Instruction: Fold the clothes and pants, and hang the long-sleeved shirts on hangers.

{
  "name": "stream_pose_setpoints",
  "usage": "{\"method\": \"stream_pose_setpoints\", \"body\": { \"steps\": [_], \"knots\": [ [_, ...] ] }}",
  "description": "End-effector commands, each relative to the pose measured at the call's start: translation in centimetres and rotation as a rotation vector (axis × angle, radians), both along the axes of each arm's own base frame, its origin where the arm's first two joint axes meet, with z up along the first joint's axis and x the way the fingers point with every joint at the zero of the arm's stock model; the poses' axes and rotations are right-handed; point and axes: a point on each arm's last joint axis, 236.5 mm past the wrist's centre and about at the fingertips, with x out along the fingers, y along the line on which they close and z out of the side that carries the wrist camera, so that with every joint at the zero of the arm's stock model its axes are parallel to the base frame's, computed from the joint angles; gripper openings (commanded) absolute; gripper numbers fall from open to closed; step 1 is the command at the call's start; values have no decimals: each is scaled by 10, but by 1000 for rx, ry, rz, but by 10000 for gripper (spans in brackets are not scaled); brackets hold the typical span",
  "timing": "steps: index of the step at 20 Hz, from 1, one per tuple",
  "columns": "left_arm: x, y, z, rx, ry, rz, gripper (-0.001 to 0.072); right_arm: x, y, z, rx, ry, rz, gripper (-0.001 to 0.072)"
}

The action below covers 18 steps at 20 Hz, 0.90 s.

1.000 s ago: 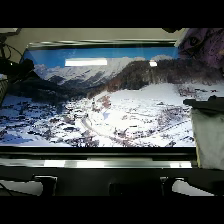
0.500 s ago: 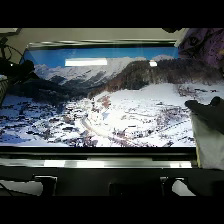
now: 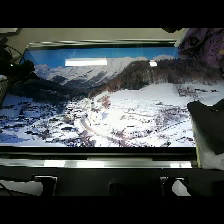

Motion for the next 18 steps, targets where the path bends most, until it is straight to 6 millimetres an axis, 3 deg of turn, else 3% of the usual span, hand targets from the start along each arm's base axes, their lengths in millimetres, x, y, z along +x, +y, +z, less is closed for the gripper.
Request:
{"method": "stream_pose_setpoints", "body": {
  "steps": [1,10,11,13,14,16,18],
  "knots": [
    [0,0,0,1,1,-1,15,-19,3,-9,7,75,-14,31],
    [0,0,0,2,-1,-5,16,-31,6,-7,14,129,-31,34],
    [0,0,0,3,-2,-7,15,-32,6,-7,15,132,-32,105],
    [0,0,0,3,-2,-7,16,-31,5,-7,13,127,-25,462],
    [0,0,0,3,-2,-7,16,-27,3,-8,7,115,-5,486],
    [0,0,0,3,-2,-7,15,0,-3,-5,-1,25,75,478],
    [0,0,0,3,-2,-7,15,59,5,6,33,-193,224,454]
  ]
}}
